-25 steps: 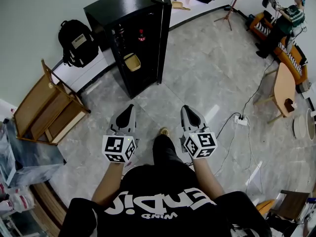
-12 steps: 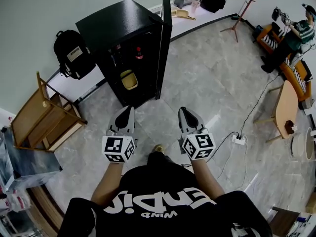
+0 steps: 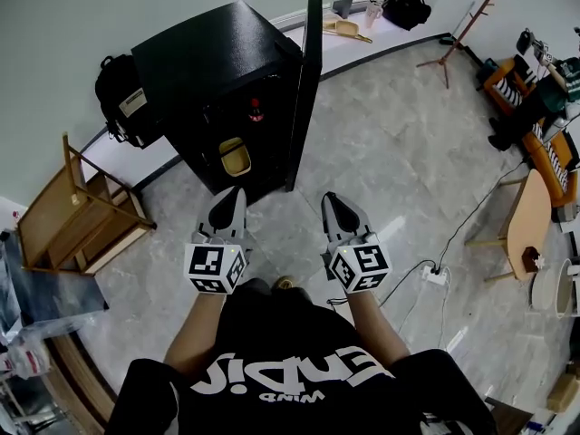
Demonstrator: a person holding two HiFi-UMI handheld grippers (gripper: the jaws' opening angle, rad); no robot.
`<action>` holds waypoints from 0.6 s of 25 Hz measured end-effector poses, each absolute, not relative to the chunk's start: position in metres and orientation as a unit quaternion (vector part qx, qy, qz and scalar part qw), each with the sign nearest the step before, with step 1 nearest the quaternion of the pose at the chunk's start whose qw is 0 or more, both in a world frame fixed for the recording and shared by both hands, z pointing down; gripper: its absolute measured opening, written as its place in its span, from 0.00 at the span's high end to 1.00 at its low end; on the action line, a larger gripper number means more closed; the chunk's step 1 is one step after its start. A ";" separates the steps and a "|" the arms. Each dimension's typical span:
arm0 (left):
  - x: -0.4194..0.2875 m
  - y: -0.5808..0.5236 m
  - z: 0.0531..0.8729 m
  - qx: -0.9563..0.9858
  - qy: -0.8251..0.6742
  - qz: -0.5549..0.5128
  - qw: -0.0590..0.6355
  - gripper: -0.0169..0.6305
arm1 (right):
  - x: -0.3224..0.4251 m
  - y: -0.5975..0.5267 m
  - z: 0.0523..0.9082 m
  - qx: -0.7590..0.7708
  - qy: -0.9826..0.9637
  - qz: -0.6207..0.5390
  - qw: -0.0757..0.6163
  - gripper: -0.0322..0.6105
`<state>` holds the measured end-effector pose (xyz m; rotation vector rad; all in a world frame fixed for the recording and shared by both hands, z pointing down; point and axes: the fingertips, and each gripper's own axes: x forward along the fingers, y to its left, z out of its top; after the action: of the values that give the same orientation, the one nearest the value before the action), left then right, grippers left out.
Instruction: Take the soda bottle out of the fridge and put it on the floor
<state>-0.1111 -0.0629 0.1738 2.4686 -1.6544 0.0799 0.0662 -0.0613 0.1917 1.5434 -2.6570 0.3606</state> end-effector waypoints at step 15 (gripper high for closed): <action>-0.120 -0.144 0.177 0.850 -0.517 0.050 0.088 0.96 | 0.041 -0.136 0.202 0.523 -0.841 0.140 0.007 0.92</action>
<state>-0.1198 -0.1442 0.1765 2.5293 -1.5397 0.1477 0.0408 -0.1361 0.2019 1.6356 -2.6288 0.4369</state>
